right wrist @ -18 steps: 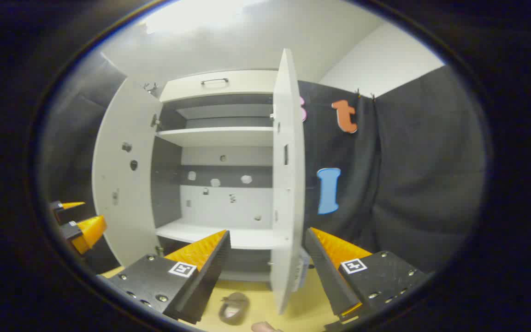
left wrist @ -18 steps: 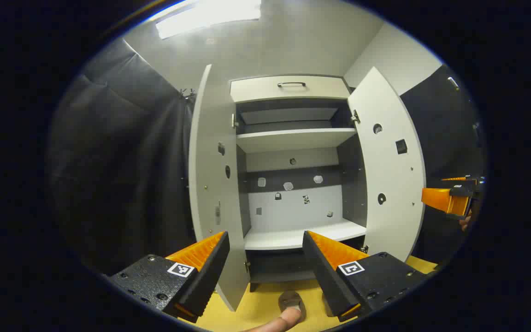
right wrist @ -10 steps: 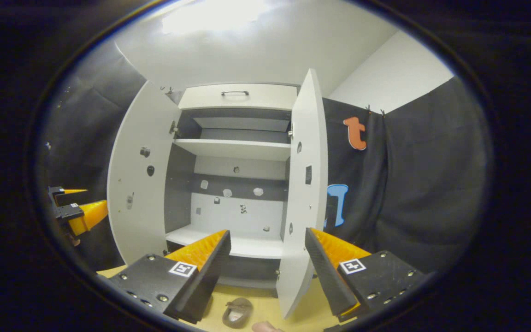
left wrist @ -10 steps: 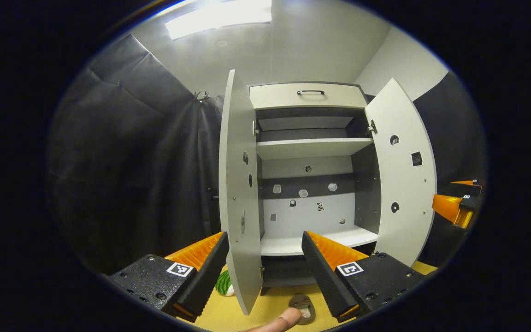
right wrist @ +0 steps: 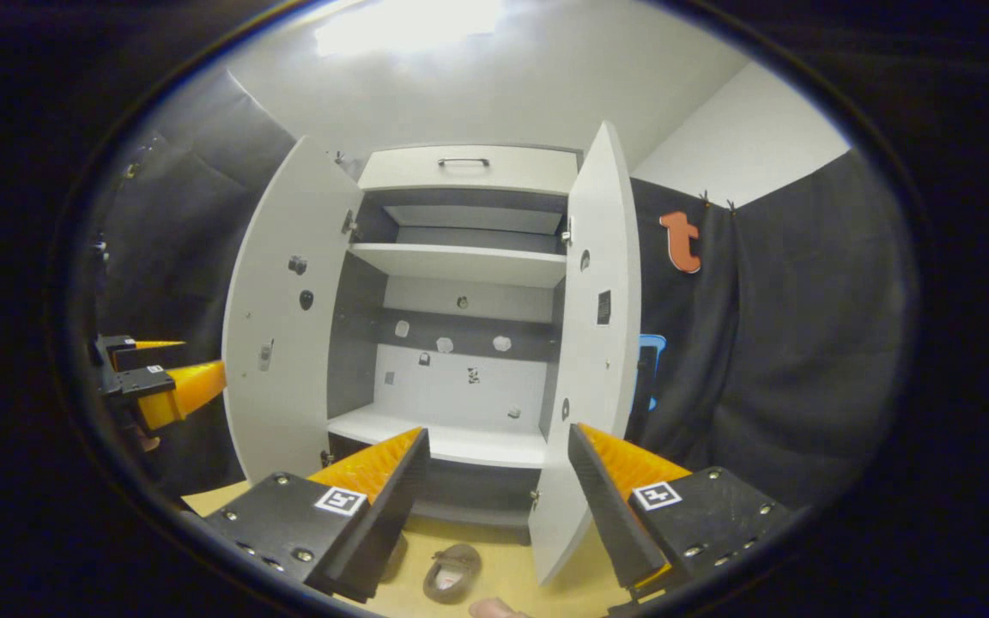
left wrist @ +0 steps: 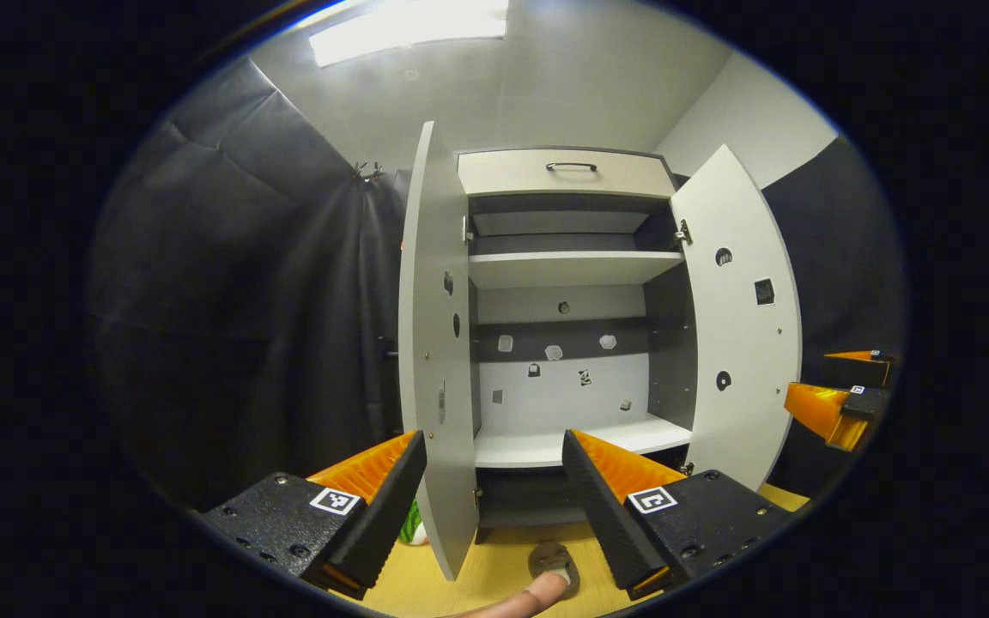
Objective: Grab one shoe with the right hand and put it into the shoe cabinet, grab the other shoe with the left hand and put it into the shoe cabinet; then close the right door with the right hand and the left door with the left hand.
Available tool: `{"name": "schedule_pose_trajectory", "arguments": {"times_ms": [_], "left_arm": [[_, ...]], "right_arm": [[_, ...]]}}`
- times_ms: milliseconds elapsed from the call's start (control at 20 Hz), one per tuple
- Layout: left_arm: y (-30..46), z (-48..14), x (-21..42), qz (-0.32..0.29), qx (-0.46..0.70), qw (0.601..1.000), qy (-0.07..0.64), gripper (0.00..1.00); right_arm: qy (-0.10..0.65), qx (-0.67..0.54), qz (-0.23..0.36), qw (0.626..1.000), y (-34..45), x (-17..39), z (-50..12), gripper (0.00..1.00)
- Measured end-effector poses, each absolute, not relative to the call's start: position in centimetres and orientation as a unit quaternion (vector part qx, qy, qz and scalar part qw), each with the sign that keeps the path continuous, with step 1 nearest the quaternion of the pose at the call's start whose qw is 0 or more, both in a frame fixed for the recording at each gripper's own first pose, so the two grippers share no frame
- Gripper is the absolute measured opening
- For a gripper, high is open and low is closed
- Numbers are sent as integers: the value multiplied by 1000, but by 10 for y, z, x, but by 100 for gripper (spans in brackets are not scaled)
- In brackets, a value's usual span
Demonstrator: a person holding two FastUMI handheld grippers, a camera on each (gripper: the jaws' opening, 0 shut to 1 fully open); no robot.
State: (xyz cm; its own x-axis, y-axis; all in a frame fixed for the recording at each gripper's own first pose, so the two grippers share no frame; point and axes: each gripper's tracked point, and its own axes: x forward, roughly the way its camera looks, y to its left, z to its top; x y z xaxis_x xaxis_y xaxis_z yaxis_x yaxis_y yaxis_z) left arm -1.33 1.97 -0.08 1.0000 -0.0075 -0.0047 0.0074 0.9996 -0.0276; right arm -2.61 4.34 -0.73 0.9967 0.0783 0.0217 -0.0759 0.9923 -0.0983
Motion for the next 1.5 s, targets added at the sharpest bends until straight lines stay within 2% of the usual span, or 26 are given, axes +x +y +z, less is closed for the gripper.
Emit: {"name": "schedule_pose_trajectory", "arguments": {"times_ms": [350, 550, 750, 800, 850, 1000, 1250, 1400, 1450, 1500], "left_arm": [[13, 5, -28, -7, -10, 1000, -17, 98], [18, -6, -29, -2, -23, 1000, -11, 98], [24, -15, -24, 0, -31, 999, -9, 98], [24, -17, -25, 2, -28, 1000, -9, 98], [27, -19, -24, 3, -24, 1000, -9, 98], [26, -24, -28, -2, -28, 1000, -10, 98], [36, -36, -24, 2, -50, 999, -13, 98], [43, -48, -16, 4, -55, 998, -2, 98], [45, -51, -10, 5, -54, 999, 1, 94], [46, -51, -2, 5, -53, 999, 0, 96]], "right_arm": [[8, -44, 45, 998, 50, -14, -28, 97], [45, -45, 42, 997, 56, 3, -71, 97], [99, -55, 49, 992, 66, 23, -138, 97], [107, -58, 48, 991, 69, 27, -155, 94], [116, -63, 45, 990, 71, 32, -174, 97], [162, -73, 50, 983, 85, 41, -244, 98], [254, -75, 72, 962, 115, 42, -364, 98], [289, -79, 78, 951, 125, 38, -416, 98], [301, -77, 73, 948, 126, 37, -431, 98], [312, -74, 68, 945, 124, 38, -443, 98]]}}
